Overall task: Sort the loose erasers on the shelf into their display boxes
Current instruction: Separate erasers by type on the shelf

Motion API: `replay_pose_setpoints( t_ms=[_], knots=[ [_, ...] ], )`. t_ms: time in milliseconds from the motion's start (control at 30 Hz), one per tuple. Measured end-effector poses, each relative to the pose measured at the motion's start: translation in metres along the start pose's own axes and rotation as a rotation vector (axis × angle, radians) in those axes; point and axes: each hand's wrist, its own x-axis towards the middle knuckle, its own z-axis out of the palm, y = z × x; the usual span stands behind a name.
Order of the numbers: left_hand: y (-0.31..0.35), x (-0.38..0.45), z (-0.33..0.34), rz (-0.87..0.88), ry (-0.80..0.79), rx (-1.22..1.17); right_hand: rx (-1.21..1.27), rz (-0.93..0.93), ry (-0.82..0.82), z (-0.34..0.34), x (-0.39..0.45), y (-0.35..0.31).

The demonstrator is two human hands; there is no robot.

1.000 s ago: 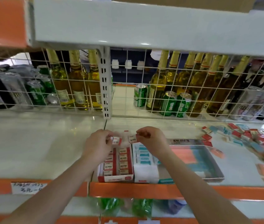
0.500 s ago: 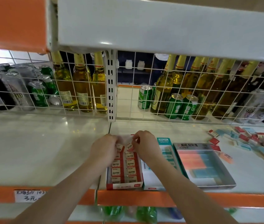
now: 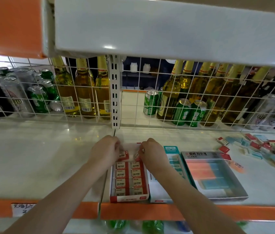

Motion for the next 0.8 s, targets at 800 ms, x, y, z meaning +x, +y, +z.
replay_pose_setpoints(
  t_ms=[800],
  knots=[
    [-0.004,0.0,0.004,0.116,-0.026,-0.128,0.033,-0.047,-0.133,-0.003,0.003,0.013]
  ],
)
